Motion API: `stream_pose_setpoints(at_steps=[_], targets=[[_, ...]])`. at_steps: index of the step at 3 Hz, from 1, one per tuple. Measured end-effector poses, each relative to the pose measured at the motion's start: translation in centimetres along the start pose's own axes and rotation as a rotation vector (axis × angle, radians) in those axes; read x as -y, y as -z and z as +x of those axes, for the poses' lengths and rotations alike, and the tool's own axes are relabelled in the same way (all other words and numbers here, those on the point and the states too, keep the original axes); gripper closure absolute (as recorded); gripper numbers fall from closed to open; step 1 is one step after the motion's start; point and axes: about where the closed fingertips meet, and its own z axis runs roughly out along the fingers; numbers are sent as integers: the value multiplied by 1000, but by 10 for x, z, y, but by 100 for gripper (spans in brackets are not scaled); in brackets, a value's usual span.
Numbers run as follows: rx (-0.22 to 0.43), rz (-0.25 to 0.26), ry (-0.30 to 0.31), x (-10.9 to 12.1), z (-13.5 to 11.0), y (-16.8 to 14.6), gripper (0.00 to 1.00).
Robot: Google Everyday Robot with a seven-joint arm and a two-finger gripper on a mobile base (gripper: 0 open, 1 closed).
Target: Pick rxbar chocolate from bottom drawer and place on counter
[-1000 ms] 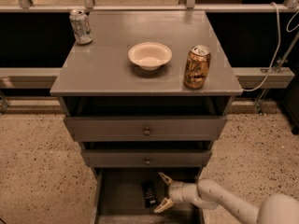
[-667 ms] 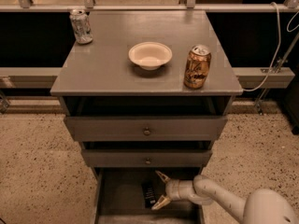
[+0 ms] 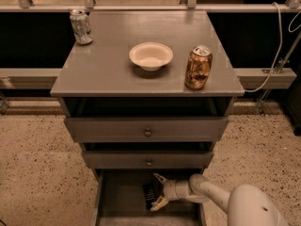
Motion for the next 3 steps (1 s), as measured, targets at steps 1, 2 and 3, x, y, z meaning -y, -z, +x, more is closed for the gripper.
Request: stream_pose_setpoints(at_steps=[1,2,3], targets=[[-4,-15,-17,-1,16,-8,0],[-4,-33,-16,-2,21,-14,0],[-4,-46,-11,-3,22,-18,20]])
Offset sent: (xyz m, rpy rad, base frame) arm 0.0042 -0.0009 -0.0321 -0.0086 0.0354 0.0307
